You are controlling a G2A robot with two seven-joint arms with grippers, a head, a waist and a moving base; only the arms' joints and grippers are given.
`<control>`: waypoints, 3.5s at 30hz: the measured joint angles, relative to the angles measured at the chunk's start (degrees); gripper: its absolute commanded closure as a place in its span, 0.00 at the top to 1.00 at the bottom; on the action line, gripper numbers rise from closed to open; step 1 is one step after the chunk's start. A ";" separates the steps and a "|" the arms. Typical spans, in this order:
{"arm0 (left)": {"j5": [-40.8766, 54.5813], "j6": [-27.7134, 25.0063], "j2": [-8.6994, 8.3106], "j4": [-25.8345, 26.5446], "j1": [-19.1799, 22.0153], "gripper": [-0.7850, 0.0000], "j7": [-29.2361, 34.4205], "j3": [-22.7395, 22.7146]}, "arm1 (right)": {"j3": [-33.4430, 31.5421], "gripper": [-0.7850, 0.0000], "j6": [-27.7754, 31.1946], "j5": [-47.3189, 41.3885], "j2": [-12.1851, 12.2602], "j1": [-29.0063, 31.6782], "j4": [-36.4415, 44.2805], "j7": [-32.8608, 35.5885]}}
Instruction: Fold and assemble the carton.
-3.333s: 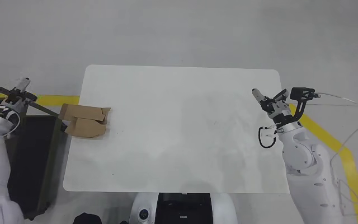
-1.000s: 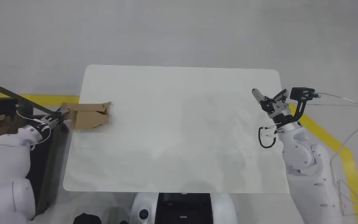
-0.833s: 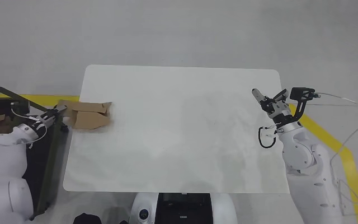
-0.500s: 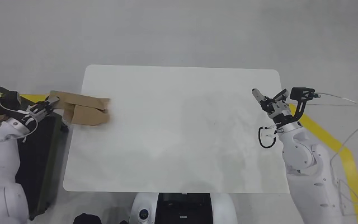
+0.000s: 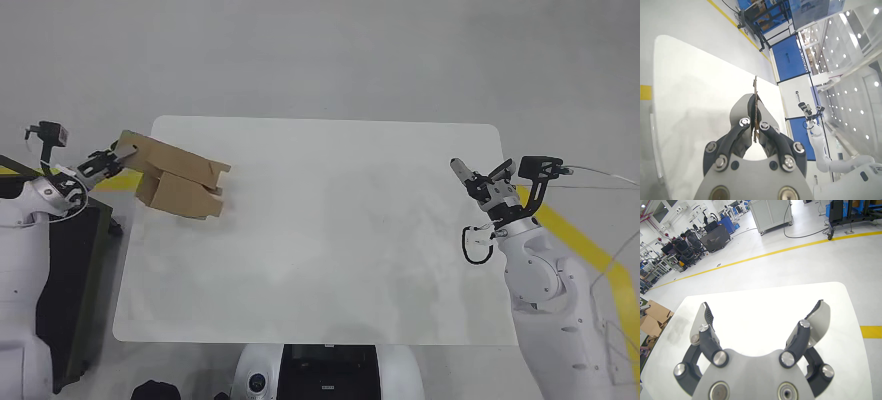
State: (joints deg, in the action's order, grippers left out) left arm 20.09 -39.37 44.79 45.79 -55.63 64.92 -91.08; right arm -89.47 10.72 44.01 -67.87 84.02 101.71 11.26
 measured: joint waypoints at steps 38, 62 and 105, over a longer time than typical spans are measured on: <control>-5.16 9.36 7.89 21.25 11.01 0.00 -7.26 28.52 | 0.00 1.00 0.00 0.00 0.00 0.00 0.00 0.00; -3.56 11.89 8.48 34.95 5.95 0.00 -2.97 31.88 | 0.00 1.00 0.00 0.00 0.00 0.00 0.00 0.00; -3.56 11.89 8.49 34.95 5.95 0.00 -2.97 31.88 | 0.00 1.00 0.00 0.00 0.00 0.00 0.00 0.00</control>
State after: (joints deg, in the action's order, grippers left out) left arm 16.53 -27.48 53.27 80.75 -49.69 61.95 -59.19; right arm -89.47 10.72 44.01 -67.87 84.02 101.71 11.26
